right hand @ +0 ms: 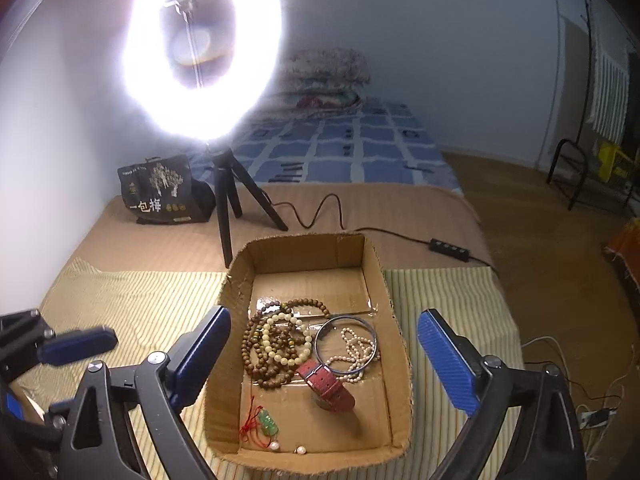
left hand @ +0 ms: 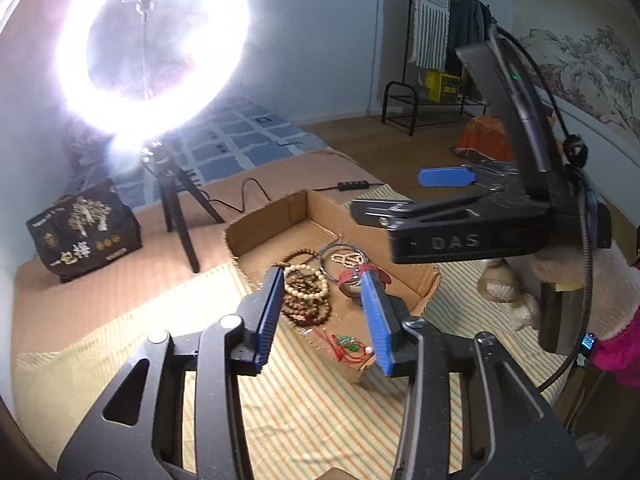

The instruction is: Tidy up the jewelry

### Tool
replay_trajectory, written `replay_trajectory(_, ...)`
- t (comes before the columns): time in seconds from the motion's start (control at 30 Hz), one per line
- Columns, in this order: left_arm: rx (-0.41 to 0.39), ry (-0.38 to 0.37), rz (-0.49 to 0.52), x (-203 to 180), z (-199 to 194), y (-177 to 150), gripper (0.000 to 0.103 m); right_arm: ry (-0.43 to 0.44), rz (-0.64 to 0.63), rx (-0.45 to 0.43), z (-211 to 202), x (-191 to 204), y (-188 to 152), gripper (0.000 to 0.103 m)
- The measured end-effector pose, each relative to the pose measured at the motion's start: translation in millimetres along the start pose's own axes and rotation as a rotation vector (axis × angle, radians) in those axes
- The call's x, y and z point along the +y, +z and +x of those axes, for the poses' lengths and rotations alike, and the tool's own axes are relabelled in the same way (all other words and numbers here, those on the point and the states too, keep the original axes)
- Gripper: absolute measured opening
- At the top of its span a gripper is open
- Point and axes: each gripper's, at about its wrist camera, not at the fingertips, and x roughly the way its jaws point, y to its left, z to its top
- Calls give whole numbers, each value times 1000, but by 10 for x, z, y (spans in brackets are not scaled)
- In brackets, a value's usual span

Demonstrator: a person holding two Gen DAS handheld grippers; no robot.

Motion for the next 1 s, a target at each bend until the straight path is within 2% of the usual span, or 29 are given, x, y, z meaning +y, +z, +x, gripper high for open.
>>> replay_trajectory(0.07,-6,16,7,13,-106,0,45,-11,-6,-6,-110,44,2,101)
replay_trajectory(0.23,-30,46,9,36,-432,-2,56,-11,-21,-45,-455,157,-2,103)
replay_trajectory(0.4,-54,65,-20,28,-730,13,78,-31,-46,-53,-733,261,-16,103)
replay_trajectory(0.5,-74,83,-27,-16,-902,6,83,-59,-55,-54,-873,327,-47,103)
replay_trajectory(0.73,-91,105,-45,-81,-1171,-66,88,-76,-30,-68,-1131,439,-170,103)
replay_trajectory(1.0,-93,154,-23,-117,-1247,-190,92,-85,22,-100,-1246,481,-372,103)
